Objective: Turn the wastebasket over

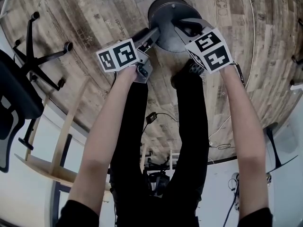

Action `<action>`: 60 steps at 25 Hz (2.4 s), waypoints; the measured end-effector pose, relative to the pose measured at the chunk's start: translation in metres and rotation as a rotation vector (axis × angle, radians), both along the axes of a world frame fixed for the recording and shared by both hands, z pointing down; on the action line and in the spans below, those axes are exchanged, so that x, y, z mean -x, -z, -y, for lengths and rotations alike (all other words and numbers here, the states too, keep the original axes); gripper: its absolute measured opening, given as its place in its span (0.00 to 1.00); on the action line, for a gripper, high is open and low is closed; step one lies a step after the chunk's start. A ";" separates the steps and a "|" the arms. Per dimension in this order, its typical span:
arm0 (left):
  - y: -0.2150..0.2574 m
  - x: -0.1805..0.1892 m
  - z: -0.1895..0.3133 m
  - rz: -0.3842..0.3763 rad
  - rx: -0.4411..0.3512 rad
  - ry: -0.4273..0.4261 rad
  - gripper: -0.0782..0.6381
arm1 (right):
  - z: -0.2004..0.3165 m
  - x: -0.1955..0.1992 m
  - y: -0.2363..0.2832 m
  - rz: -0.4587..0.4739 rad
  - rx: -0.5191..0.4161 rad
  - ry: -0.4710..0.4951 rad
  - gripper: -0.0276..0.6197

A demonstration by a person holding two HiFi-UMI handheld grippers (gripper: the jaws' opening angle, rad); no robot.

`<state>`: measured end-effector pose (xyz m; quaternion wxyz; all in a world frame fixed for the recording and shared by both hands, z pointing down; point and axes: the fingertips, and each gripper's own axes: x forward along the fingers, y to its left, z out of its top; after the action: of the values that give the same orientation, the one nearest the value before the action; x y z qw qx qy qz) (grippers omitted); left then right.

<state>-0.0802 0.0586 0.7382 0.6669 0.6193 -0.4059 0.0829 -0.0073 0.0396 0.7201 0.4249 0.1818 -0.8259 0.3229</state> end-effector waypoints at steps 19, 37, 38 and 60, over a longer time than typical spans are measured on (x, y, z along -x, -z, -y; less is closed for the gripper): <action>0.197 -0.015 0.015 -0.006 -0.109 -0.043 0.37 | 0.025 -0.024 0.206 -0.015 -0.142 -0.043 0.16; 0.440 -0.030 -0.004 -0.003 -0.282 -0.036 0.22 | -0.003 -0.051 0.453 0.146 -0.332 -0.209 0.10; 0.451 -0.031 -0.007 0.000 -0.291 -0.041 0.21 | -0.007 -0.052 0.464 0.161 -0.333 -0.217 0.10; 0.665 -0.042 0.029 0.097 -0.746 -0.323 0.13 | -0.005 -0.041 0.650 0.349 -0.560 -0.531 0.09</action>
<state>-0.0386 0.0300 0.0730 0.3552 0.8698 -0.3366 0.0629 0.0339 0.0447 0.0706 0.1149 0.4391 -0.8659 0.2103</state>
